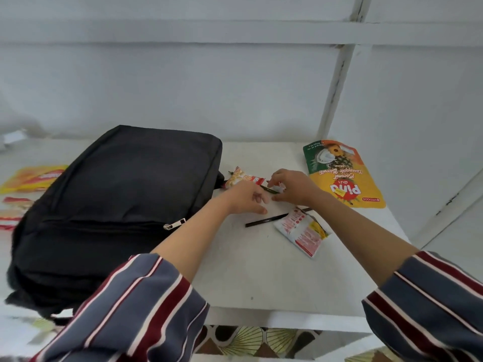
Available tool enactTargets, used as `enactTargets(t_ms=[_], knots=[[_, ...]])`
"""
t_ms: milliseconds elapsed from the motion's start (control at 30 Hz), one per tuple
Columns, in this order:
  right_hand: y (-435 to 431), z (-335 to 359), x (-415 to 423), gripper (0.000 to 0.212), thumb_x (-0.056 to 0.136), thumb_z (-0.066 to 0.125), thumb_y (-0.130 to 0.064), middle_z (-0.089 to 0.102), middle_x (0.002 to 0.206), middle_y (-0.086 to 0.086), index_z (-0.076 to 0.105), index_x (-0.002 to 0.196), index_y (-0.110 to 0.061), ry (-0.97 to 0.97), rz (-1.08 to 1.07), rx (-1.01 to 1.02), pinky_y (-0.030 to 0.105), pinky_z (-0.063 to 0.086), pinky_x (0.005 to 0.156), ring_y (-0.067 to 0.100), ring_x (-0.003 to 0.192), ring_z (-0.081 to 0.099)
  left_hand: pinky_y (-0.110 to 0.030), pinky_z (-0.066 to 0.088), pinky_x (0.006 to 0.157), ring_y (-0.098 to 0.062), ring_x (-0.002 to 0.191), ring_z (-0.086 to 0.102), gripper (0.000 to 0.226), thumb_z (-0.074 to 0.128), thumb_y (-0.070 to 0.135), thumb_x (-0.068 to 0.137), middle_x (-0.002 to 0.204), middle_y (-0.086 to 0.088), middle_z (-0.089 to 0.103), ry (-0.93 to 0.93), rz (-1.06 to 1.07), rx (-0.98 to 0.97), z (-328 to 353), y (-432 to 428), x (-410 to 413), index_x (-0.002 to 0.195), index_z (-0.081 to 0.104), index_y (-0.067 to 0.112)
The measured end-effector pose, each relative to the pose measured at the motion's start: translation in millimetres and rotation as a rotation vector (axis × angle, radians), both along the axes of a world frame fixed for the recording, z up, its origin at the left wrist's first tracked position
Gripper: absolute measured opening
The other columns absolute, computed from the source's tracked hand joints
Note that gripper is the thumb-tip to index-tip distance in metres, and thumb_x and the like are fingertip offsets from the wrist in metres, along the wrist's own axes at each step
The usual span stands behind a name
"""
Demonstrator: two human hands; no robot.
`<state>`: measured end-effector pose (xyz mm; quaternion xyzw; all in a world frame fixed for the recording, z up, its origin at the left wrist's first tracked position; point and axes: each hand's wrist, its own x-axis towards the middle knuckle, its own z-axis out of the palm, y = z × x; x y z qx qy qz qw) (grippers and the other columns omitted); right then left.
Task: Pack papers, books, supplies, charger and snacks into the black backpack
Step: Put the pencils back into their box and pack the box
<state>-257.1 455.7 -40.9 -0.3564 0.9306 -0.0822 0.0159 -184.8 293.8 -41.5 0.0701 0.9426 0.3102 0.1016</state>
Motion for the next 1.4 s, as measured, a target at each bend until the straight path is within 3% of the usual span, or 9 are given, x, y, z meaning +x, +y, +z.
enactTargets(t_ms=[267,467,700,900,1067,1167,1267,1333,1400], knots=[[-12.3,-7.3,-8.7,0.036,0.088,0.057,-0.043,0.044,0.14,0.002,0.064,0.117,-0.024,0.126,-0.023,0.095,0.035,0.03,0.102,0.019,0.124,0.044,-0.014,0.038,0.061,-0.003,0.077,0.051,0.027,0.076,0.032,0.075,0.092,0.006,0.061,-0.009,-0.054,-0.088,-6.4,12.7,-0.6,0.098,0.071,0.018],[-18.0,-13.1,-6.9,0.022,0.087,0.059,-0.026,0.04,0.144,0.005,0.071,0.104,-0.019,0.1,-0.079,0.006,0.036,0.024,0.107,0.021,0.13,0.037,-0.015,0.046,0.067,-0.006,0.076,0.059,0.013,0.076,0.022,0.076,0.085,0.003,0.07,-0.054,-0.061,-0.092,-6.9,16.7,-3.1,0.083,0.075,0.012],[-18.6,-8.7,3.1,0.021,0.084,0.06,-0.026,0.038,0.147,0.01,0.073,0.097,-0.015,0.097,-0.124,0.023,0.038,0.014,0.113,0.024,0.135,0.031,-0.006,0.039,0.051,0.001,0.059,0.053,0.013,0.074,0.014,0.077,0.07,0.009,0.061,-0.045,-0.067,-0.085,-0.3,15.4,0.8,0.082,0.073,0.003],[-16.0,12.0,14.4,0.024,0.085,0.056,-0.029,0.064,0.103,0.006,0.069,0.095,-0.011,0.17,-0.194,0.022,0.033,0.034,0.084,0.025,0.099,0.056,-0.024,0.049,0.064,-0.009,0.063,0.056,0.015,0.076,0.016,0.075,0.069,0.001,0.064,-0.061,-0.033,-0.052,12.4,7.9,6.7,0.081,0.072,0.003],[-0.4,26.7,24.8,0.019,0.089,0.056,-0.022,0.064,0.111,0.004,0.063,0.105,-0.015,0.036,-0.197,-0.034,0.034,0.039,0.086,0.022,0.099,0.058,-0.026,0.052,0.073,-0.011,0.073,0.062,0.019,0.071,0.013,0.079,0.077,0.002,0.066,-0.094,-0.015,-0.01,22.7,2.0,17.1,0.095,0.065,0.022],[12.7,37.5,30.1,0.025,0.089,0.056,-0.012,0.061,0.117,0.006,0.062,0.112,-0.018,-0.044,-0.188,-0.083,0.03,0.043,0.076,0.023,0.096,0.059,-0.03,0.048,0.085,-0.018,0.089,0.063,0.021,0.066,0.012,0.083,0.096,-0.005,0.067,-0.083,-0.024,-0.002,28.1,-4.1,21.2,0.097,0.067,0.028],[24.4,48.6,32.7,0.027,0.088,0.052,0.0,0.056,0.11,0.005,0.064,0.103,-0.019,-0.209,-0.179,-0.152,0.027,0.048,0.064,0.02,0.077,0.062,-0.032,0.043,0.092,-0.02,0.095,0.059,0.027,0.058,0.006,0.088,0.102,-0.011,0.065,-0.088,-0.049,-0.01,34.9,-8.3,25.8,0.104,0.068,0.026],[29.8,54.5,33.6,0.029,0.089,0.049,0.003,0.052,0.103,0.003,0.063,0.098,-0.021,-0.287,-0.167,-0.175,0.029,0.05,0.065,0.021,0.07,0.066,-0.033,0.045,0.09,-0.02,0.089,0.055,0.033,0.053,0.002,0.09,0.093,-0.01,0.062,-0.099,-0.049,0.013,39.7,-8.7,28.5,0.107,0.068,0.026],[33.6,58.5,33.4,0.029,0.089,0.049,0.004,0.057,0.099,0.007,0.064,0.1,-0.019,-0.32,-0.16,-0.215,0.026,0.047,0.057,0.022,0.07,0.067,-0.029,0.046,0.075,-0.017,0.087,0.051,0.037,0.047,0.0,0.092,0.095,-0.006,0.059,-0.127,-0.013,0.058,45.0,-7.7,31.5,0.11,0.067,0.025]])
